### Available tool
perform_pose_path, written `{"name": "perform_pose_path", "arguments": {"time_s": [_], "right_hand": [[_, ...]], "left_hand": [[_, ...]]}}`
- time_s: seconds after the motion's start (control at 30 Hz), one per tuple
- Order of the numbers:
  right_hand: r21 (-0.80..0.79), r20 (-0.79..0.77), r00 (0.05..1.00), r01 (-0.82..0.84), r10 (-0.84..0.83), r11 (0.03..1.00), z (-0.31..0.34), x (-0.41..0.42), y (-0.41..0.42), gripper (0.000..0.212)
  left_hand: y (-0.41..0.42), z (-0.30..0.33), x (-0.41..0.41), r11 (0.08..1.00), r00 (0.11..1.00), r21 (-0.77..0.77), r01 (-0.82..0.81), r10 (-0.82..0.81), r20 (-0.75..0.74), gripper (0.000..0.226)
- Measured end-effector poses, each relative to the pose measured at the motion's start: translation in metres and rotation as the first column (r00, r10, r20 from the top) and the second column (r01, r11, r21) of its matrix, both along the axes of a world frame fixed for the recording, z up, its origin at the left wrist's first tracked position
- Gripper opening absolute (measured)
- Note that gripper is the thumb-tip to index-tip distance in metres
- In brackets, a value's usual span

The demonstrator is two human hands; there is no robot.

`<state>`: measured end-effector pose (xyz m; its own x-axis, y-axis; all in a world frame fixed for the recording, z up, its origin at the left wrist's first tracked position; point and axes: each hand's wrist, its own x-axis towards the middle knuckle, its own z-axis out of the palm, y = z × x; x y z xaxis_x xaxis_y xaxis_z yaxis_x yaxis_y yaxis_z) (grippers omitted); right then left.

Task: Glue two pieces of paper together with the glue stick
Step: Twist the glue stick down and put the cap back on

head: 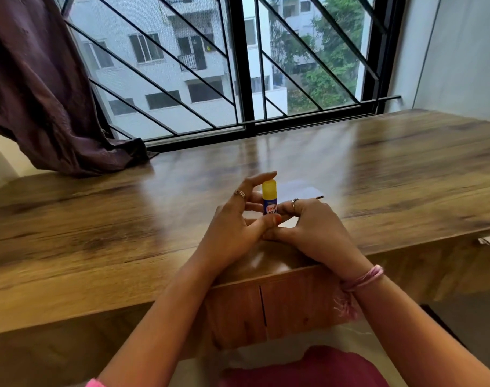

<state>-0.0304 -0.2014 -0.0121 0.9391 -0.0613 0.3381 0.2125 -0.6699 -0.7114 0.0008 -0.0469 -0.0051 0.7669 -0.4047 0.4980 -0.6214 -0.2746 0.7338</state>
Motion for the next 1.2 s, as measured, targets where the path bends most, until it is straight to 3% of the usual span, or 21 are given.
{"name": "perform_pose_path", "arguments": {"time_s": [0.13,0.23,0.37,0.5,0.67,0.77,0.87,1.2], "right_hand": [[-0.050,0.006,0.999,-0.045,0.045,0.998,-0.001,-0.001,-0.002,0.044],[0.006,0.002,0.995,-0.101,0.101,0.995,0.001,0.002,-0.008,0.047],[0.081,0.033,0.991,-0.135,0.133,0.987,0.003,0.005,-0.020,0.026],[-0.187,0.129,0.991,0.001,0.024,0.982,0.010,0.014,-0.038,0.015],[-0.584,-0.024,0.997,-0.073,0.074,0.809,0.015,0.035,-0.059,0.031],[-0.595,-0.144,0.984,-0.171,0.105,0.786,0.015,0.045,-0.064,0.033],[-0.612,-0.152,0.983,-0.175,0.103,0.772,0.010,0.053,-0.066,0.036],[-0.688,-0.224,0.974,-0.183,0.035,0.702,-0.007,0.069,-0.058,0.060]], "left_hand": [[0.000,-0.001,0.004,0.997,0.997,-0.004,-0.076,0.076,0.014,0.067],[0.005,0.001,0.012,0.986,0.986,-0.044,-0.160,0.158,-0.045,0.064],[0.014,0.003,0.032,0.958,0.954,-0.071,-0.279,0.267,-0.136,0.038],[0.015,0.005,0.048,0.953,0.942,-0.051,-0.300,0.287,-0.175,0.035],[0.012,0.008,0.074,0.950,0.920,-0.044,-0.309,0.287,-0.266,0.037],[0.010,0.004,0.088,0.951,0.919,0.043,-0.307,0.308,-0.247,0.042],[0.010,0.000,0.096,0.933,0.907,0.136,-0.334,0.357,-0.225,0.044],[0.007,-0.001,0.112,0.933,0.895,0.120,-0.340,0.360,-0.264,0.048]]}}
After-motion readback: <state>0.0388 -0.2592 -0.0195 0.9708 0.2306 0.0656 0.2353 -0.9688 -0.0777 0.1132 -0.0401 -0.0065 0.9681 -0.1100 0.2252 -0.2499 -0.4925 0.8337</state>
